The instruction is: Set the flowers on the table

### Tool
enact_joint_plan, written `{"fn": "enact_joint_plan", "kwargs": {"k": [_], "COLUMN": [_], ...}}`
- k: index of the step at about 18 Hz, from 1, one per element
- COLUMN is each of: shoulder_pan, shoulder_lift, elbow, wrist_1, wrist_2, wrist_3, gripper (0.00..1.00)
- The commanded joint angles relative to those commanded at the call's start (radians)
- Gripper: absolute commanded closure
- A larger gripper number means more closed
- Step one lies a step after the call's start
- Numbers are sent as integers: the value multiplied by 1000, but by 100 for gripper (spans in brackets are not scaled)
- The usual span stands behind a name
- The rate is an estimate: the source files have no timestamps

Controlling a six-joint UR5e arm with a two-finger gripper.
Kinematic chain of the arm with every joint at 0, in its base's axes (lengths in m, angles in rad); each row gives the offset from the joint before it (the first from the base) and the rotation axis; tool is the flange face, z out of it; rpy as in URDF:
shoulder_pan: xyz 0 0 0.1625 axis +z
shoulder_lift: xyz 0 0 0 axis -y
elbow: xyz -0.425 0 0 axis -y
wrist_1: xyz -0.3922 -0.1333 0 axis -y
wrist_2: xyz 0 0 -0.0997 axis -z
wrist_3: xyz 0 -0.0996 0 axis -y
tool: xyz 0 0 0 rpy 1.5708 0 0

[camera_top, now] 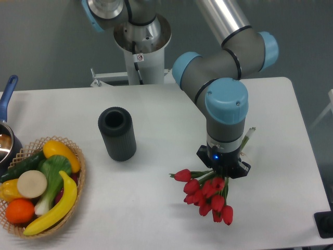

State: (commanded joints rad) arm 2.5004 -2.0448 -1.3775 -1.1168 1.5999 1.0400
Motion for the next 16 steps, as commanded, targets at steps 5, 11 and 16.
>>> {"fn": "enact_joint_plan", "kwargs": {"k": [5, 11, 16], "shoulder_pan": [0, 0, -2], "shoulder_lift": [-2, -5, -9], "elbow": [-8, -57, -77], "wrist_1": [2, 6, 12], "wrist_2": [-2, -5, -8], "wrist_3": [-3, -3, -2], "gripper": [100, 98, 87]}}
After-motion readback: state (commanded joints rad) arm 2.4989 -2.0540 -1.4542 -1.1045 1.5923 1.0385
